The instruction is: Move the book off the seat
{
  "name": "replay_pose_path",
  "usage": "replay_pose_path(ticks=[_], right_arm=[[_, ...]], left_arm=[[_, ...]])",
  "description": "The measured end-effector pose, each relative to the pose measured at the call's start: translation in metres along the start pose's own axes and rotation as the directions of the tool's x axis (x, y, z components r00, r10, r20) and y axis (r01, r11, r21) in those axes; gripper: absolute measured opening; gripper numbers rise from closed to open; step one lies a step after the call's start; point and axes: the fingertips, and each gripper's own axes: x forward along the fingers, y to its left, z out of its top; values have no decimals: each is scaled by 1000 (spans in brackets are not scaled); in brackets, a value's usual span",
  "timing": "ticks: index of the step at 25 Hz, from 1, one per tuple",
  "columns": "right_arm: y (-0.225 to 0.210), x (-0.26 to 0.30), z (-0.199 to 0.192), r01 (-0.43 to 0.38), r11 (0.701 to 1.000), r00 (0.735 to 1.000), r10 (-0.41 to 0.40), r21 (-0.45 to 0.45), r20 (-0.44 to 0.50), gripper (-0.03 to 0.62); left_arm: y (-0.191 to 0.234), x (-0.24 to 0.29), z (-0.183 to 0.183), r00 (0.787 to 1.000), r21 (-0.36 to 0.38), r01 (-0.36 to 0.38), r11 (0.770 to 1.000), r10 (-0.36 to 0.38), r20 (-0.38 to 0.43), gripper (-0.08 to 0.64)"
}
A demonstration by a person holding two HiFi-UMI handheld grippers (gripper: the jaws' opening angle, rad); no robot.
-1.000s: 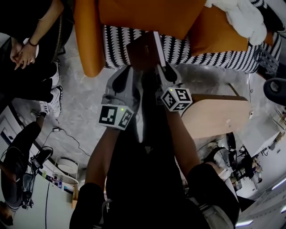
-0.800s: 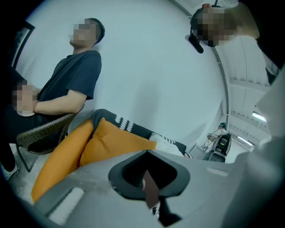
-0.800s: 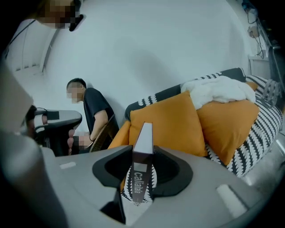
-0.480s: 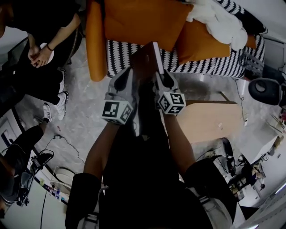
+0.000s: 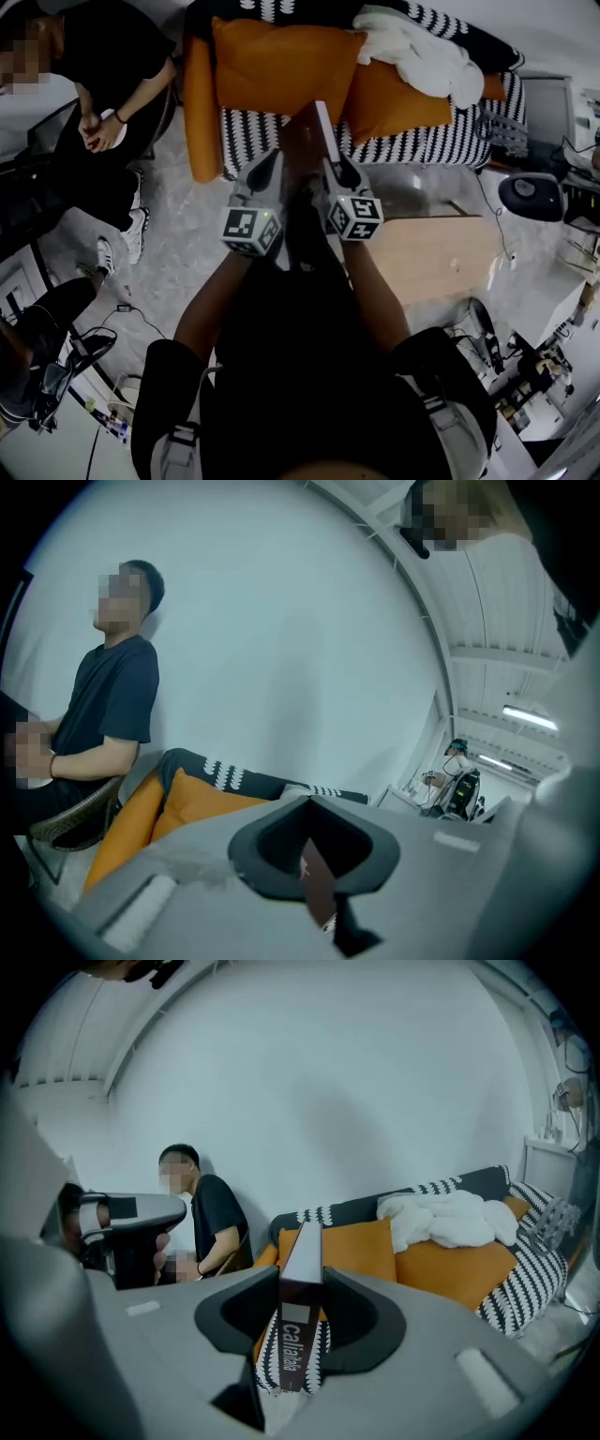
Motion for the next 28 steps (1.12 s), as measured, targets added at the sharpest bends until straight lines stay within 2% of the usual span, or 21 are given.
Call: replay_pose_path(ticks=[10, 22, 25, 28], right_arm=[[2, -60, 36, 5, 1000, 998, -4, -14, 64, 155], [5, -96, 51, 1, 999, 994, 4, -45, 111, 155], [4, -99, 53, 10, 999, 993, -5, -43, 119, 155], [4, -103, 54, 18, 999, 992, -13, -41, 124, 155]], left_arm=[[-58, -10, 27, 997, 59, 69, 996, -71, 28, 6], [-90, -23, 36, 993, 124, 110, 986, -114, 26, 5], [-94, -24, 36, 991, 108, 128, 986, -132, 29, 6], [-96, -24, 34, 991, 138, 128, 982, -131, 14, 6]])
